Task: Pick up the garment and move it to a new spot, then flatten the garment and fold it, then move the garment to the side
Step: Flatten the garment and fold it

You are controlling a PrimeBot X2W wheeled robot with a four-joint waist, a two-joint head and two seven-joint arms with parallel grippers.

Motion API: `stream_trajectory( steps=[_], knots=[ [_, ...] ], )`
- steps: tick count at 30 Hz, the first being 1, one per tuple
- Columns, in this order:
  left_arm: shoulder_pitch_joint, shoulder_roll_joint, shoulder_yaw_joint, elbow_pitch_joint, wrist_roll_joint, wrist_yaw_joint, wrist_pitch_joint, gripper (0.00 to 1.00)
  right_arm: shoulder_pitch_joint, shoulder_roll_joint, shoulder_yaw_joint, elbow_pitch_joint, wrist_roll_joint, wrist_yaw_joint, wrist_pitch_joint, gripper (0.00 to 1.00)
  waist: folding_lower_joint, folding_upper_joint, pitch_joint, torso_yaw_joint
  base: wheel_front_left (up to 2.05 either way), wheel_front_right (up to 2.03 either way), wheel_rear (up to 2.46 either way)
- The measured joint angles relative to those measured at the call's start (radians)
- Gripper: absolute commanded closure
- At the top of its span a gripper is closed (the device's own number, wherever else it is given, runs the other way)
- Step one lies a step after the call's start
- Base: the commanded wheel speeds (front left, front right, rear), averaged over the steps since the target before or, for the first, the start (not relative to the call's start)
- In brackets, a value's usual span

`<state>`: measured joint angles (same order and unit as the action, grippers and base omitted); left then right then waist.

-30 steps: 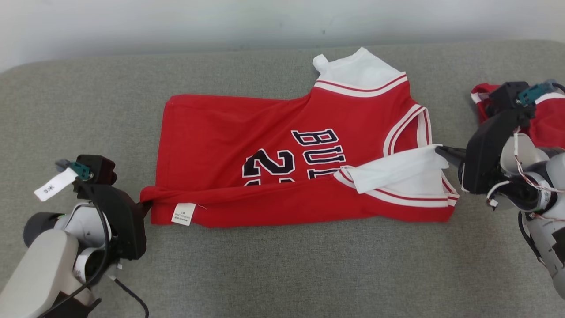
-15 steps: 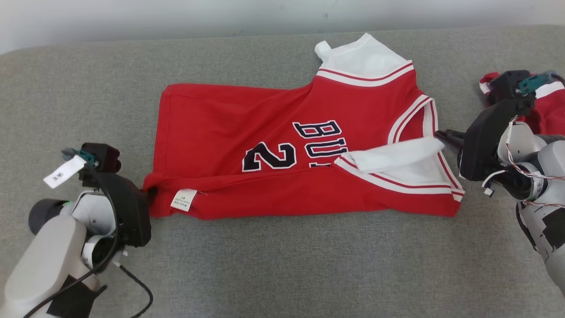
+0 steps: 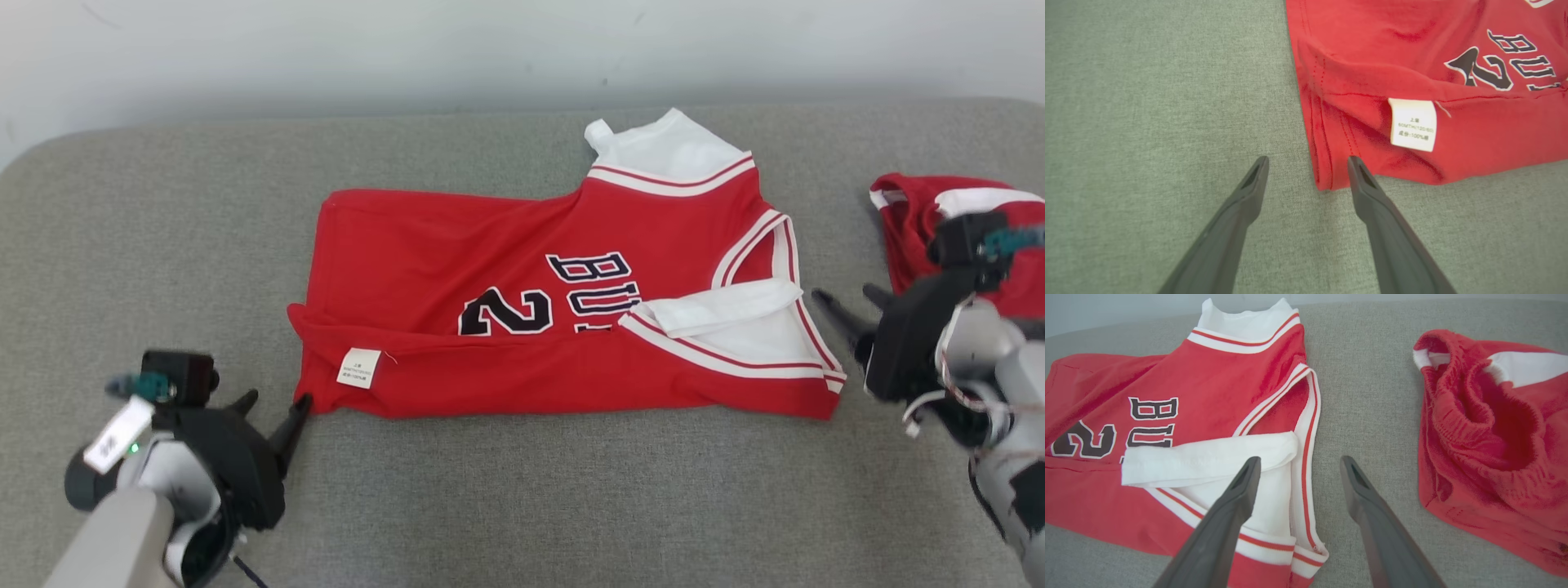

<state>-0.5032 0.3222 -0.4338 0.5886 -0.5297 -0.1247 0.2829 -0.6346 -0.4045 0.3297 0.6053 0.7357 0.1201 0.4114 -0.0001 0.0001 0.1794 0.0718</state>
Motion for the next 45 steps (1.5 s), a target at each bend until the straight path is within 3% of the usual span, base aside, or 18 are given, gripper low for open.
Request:
stream_trajectory(
  steps=[8, 19, 28, 39, 40, 41, 42, 45],
  knots=[
    [0.16, -0.026, 0.001, -0.11, 0.01, 0.024, -0.152, 0.0, 0.21, -0.027, -0.005, -0.123, -0.019, 0.0, -0.133, 0.0, -0.0001, -0.0002, -0.03, 0.023, 0.0, 0.0, 0.0],
    [0.17, -0.027, 0.028, -0.146, 0.026, 0.056, -0.262, 0.0, 0.276, -0.018, 0.0, -0.188, -0.053, -0.016, -0.203, 0.0, 0.0, -0.0001, 0.006, 0.008, 0.0, 0.0, 0.0],
    [0.112, -0.044, 0.028, -0.107, 0.026, 0.055, -0.283, 0.0, 0.279, -0.007, 0.006, -0.193, -0.081, -0.051, -0.228, 0.0, 0.0001, -0.0001, 0.05, -0.014, 0.0, 0.0, 0.0],
    [0.081, -0.091, 0.019, 0.01, -0.016, 0.037, -0.244, 0.0, 0.276, -0.002, 0.019, -0.174, -0.09, -0.068, -0.234, 0.0, 0.0, -0.0002, 0.075, -0.007, 0.0, 0.0, 0.0],
    [0.077, -0.095, 0.02, 0.016, -0.017, 0.036, -0.24, 0.14, 0.276, -0.002, 0.02, -0.17, -0.09, -0.068, -0.234, 0.42, 0.0001, -0.0002, 0.075, -0.005, 0.0, 0.0, 0.0],
    [0.07, -0.098, 0.022, 0.024, -0.021, 0.035, -0.237, 0.61, 0.276, -0.002, 0.021, -0.165, -0.09, -0.068, -0.231, 0.95, 0.0, -0.0002, 0.076, -0.004, 0.0, 0.0, 0.0],
    [0.064, -0.1, 0.021, 0.032, -0.033, 0.035, -0.231, 1.0, 0.274, -0.002, 0.025, -0.162, -0.091, -0.067, -0.226, 1.0, 0.0, -0.0002, 0.076, -0.003, 0.0, 0.0, 0.0],
    [0.058, -0.102, 0.022, 0.051, -0.051, 0.026, -0.227, 1.0, 0.268, 0.008, 0.029, -0.157, -0.091, -0.066, -0.226, 1.0, 0.0001, -0.0002, 0.072, -0.001, 0.0, 0.0, 0.0]
  ],
)
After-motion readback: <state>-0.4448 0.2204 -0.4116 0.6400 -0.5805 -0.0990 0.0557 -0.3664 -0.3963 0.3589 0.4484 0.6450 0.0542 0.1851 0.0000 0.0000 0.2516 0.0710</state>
